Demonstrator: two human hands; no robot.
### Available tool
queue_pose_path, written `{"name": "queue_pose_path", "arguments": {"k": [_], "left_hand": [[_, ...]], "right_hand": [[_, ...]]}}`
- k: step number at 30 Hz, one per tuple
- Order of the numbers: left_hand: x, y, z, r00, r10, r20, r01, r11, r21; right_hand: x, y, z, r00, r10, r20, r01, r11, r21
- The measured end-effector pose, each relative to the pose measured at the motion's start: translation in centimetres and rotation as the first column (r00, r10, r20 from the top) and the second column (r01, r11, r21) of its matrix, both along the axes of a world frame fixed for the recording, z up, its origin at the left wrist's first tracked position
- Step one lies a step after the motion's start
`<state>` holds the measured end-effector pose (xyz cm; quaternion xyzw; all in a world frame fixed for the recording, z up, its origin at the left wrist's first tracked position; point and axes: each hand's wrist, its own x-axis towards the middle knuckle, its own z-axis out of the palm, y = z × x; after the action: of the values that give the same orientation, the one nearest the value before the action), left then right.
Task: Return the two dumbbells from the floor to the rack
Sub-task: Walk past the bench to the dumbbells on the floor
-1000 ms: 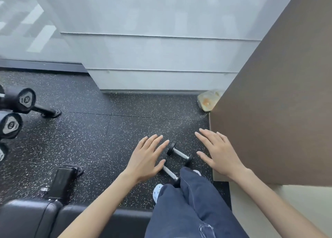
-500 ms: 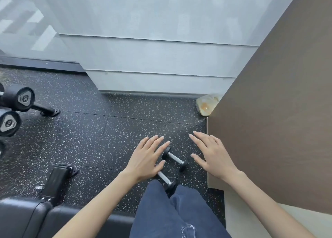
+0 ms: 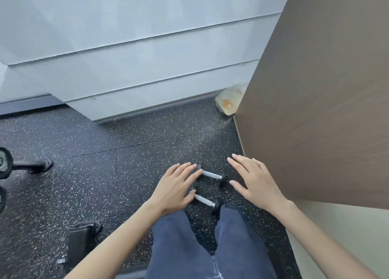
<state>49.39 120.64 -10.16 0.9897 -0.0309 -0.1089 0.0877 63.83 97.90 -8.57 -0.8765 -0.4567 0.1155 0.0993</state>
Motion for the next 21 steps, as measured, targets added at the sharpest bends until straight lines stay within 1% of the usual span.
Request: {"name": "queue_pose_path", "arguments": {"k": [5, 9, 12, 14, 17, 21], "left_hand": [[1.2, 5.0, -1.7, 0.978, -0.207, 0.019, 0.208, 0.977, -0.044], [1.6, 7.5, -5.2, 0.946, -0.323, -0.016, 0.322, 0.946, -0.043], [1.7, 7.9, -9.2, 0.946, -0.317, -0.064, 0.312, 0.947, -0.071], [1.5, 7.7, -12.7, 0.950, -0.299, -0.091, 0.291, 0.952, -0.095], [0.7, 7.1, -19.6, 0.953, -0.284, -0.106, 0.270, 0.954, -0.127], [-0.6, 6.2, -30.8, 0.950, -0.268, -0.159, 0.247, 0.959, -0.140]], "right_hand": [[-2.8, 3.0, -2.3, 0.984, -0.179, -0.002, 0.179, 0.984, 0.010], [-4.6, 4.7, -5.1, 0.968, -0.249, -0.030, 0.249, 0.968, -0.009], [-5.7, 5.1, -8.8, 0.960, -0.269, -0.077, 0.266, 0.963, -0.051], [-6.3, 4.8, -12.6, 0.951, -0.286, -0.118, 0.278, 0.957, -0.080], [-7.3, 3.9, -20.0, 0.933, -0.313, -0.177, 0.292, 0.947, -0.134], [-8.8, 2.8, -31.2, 0.909, -0.340, -0.241, 0.303, 0.936, -0.179]]}}
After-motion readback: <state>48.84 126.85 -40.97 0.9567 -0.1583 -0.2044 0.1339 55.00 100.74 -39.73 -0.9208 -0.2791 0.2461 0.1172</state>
